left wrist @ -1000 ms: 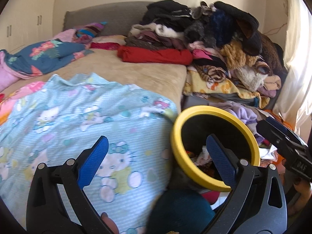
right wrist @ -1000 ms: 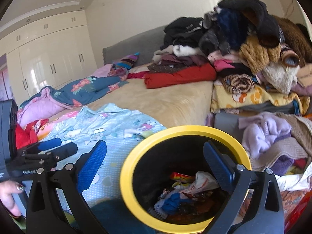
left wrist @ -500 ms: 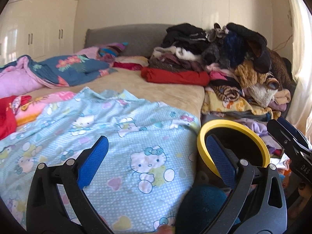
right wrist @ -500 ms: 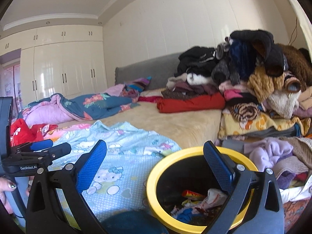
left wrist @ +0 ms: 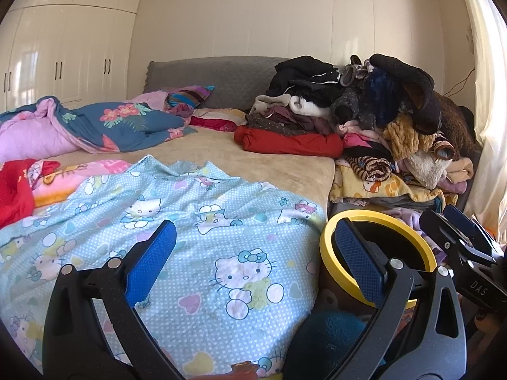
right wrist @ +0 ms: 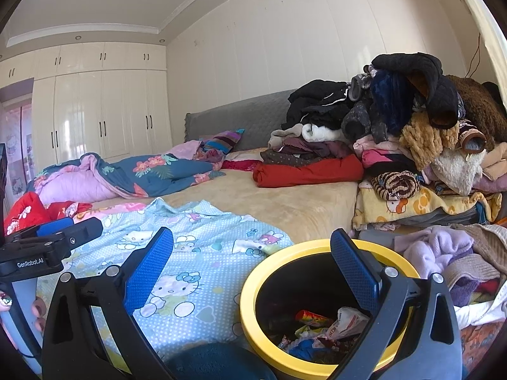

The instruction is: Collect trash

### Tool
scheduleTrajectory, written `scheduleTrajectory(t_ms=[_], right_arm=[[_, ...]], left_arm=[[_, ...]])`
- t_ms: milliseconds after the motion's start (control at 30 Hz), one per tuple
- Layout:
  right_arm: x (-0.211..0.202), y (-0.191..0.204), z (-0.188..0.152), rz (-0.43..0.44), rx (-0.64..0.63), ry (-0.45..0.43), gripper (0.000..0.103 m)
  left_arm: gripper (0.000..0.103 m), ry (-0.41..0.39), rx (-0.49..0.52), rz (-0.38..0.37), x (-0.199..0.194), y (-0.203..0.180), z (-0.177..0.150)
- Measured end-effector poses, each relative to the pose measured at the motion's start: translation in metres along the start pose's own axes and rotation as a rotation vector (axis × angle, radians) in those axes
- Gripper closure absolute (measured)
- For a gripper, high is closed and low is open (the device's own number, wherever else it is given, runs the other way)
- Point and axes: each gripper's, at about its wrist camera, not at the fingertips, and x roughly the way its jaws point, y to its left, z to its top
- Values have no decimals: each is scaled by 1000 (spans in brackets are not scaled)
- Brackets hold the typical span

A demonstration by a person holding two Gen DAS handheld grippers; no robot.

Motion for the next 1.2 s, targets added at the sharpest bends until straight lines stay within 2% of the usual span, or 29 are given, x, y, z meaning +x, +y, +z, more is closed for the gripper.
scheduleTrajectory(t_ms=[1200], right_arm=[[0, -2, -4, -8, -2, -3, 6]], left_arm=[[11, -7, 0, 10, -1, 1, -1]])
